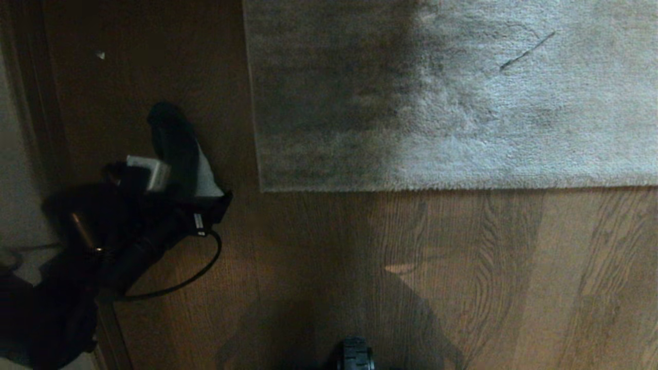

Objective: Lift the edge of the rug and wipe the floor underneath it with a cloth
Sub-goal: Pick up the rag

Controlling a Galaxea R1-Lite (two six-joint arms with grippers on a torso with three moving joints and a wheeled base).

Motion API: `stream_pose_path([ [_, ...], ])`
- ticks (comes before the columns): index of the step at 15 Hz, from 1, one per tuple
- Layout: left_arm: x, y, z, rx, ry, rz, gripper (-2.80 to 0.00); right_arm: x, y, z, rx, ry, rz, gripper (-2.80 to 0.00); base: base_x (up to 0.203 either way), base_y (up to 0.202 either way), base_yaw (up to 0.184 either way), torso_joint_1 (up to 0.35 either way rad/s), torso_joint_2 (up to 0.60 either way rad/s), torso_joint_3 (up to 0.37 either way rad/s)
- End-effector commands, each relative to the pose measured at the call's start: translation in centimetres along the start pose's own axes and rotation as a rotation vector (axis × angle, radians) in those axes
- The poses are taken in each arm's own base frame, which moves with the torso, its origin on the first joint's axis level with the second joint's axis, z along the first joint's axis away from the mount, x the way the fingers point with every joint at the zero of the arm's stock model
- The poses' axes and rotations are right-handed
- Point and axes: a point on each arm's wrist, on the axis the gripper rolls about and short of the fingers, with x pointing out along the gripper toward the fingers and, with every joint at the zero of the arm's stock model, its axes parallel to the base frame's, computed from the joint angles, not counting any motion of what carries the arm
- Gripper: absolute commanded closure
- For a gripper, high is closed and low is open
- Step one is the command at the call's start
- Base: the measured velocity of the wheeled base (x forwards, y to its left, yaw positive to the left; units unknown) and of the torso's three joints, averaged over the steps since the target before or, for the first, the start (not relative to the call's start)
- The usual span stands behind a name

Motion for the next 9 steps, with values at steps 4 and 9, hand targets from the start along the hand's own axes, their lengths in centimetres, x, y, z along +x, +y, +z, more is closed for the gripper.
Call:
stream_pose_path([
  [4,1.9,0.7,-0.8,0.018,-0.011,0.028,-2.80,0.0,0.0,0.0,0.000,-0.001,0.000,0.00,0.000,0.000,0.000,0.000,0.00,0.000],
  [9,3.0,1.6,-0.9,0.032,-0.048,0.058,-2.80,0.0,0.0,0.0,0.000,0.000,0.000,0.00,0.000,0.000,0.000,0.000,0.00,0.000],
])
